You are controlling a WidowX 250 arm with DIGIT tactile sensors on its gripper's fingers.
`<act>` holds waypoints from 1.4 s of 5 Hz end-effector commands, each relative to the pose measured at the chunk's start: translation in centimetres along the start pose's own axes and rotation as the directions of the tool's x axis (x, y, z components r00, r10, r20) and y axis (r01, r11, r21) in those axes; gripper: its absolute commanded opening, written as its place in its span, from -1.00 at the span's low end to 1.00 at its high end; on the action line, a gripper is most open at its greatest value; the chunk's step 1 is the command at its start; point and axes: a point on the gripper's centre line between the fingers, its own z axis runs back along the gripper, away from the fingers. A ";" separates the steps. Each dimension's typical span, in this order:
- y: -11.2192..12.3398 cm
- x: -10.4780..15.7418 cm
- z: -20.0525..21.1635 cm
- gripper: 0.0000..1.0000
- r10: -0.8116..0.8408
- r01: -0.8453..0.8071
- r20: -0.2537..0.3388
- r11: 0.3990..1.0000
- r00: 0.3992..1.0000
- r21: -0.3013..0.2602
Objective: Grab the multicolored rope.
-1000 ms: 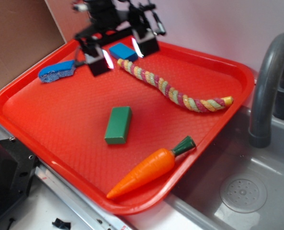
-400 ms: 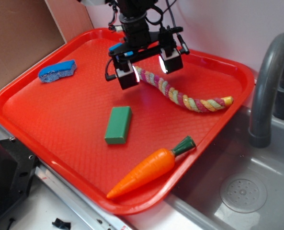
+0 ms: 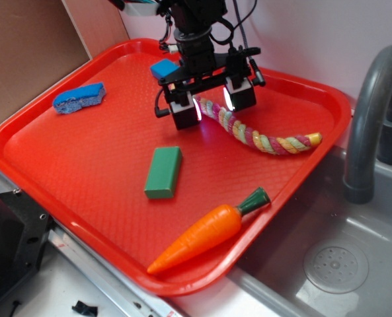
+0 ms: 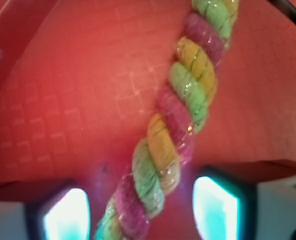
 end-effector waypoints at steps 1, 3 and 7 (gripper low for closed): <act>-0.7 0.3 1.2 -1.00 0.024 -0.022 0.048 0.999 0.999 -0.045; -0.2 -0.5 2.7 -1.00 -0.031 0.029 0.115 0.999 0.993 0.015; 6.7 -3.6 18.9 -1.00 -0.640 0.641 -0.086 0.767 0.764 -0.021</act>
